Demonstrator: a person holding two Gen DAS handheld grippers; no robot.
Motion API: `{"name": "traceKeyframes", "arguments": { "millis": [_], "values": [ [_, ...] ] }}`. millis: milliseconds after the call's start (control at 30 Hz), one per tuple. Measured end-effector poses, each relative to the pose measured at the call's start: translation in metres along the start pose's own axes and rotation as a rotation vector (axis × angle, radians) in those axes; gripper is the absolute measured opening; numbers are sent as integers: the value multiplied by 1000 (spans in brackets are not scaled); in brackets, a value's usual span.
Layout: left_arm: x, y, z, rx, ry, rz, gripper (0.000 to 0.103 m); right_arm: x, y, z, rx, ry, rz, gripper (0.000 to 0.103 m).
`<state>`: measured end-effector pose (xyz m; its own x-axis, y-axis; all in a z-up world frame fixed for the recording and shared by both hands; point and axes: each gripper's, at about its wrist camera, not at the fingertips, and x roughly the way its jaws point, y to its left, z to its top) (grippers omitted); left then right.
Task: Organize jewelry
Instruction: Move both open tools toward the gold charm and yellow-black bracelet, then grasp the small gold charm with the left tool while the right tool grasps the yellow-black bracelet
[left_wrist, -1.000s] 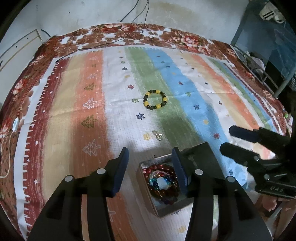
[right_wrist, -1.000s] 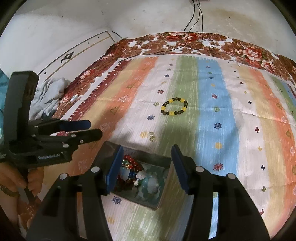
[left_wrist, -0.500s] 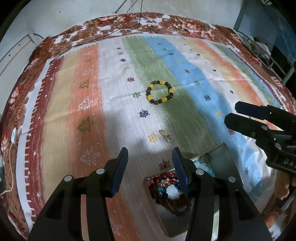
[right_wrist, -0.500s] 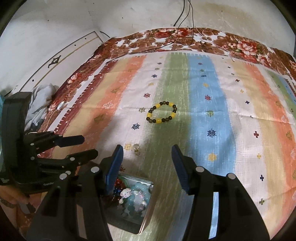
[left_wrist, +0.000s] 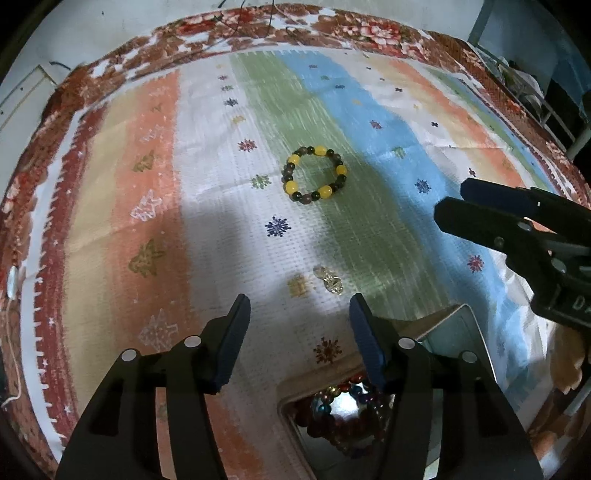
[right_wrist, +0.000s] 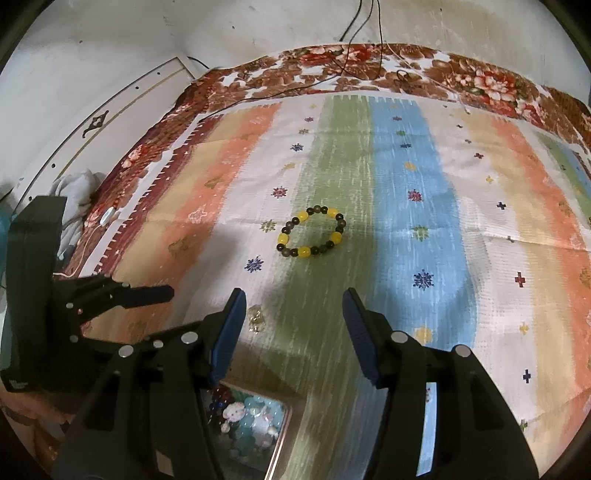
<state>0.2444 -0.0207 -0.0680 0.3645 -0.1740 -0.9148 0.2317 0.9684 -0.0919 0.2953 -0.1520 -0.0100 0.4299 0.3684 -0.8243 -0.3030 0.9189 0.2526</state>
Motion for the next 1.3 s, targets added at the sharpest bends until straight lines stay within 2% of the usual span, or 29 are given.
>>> {"name": "traceKeyframes", "arguments": {
  "millis": [467,700,933,1100,1300],
  "values": [
    [30,-7,10,0,83,-4,56,39,-16,19,36,54,-19,55],
    [48,-7,14,-41,136,-13,56,61,-26,28,36,86,-38,55],
    [55,-7,17,-73,150,-39,56,78,-27,36,20,105,-50,55],
    [62,-8,21,-70,178,-53,52,91,-29,42,13,123,-52,55],
    [70,-7,26,-75,205,-73,36,104,-31,50,8,143,-55,55]
  ]
}}
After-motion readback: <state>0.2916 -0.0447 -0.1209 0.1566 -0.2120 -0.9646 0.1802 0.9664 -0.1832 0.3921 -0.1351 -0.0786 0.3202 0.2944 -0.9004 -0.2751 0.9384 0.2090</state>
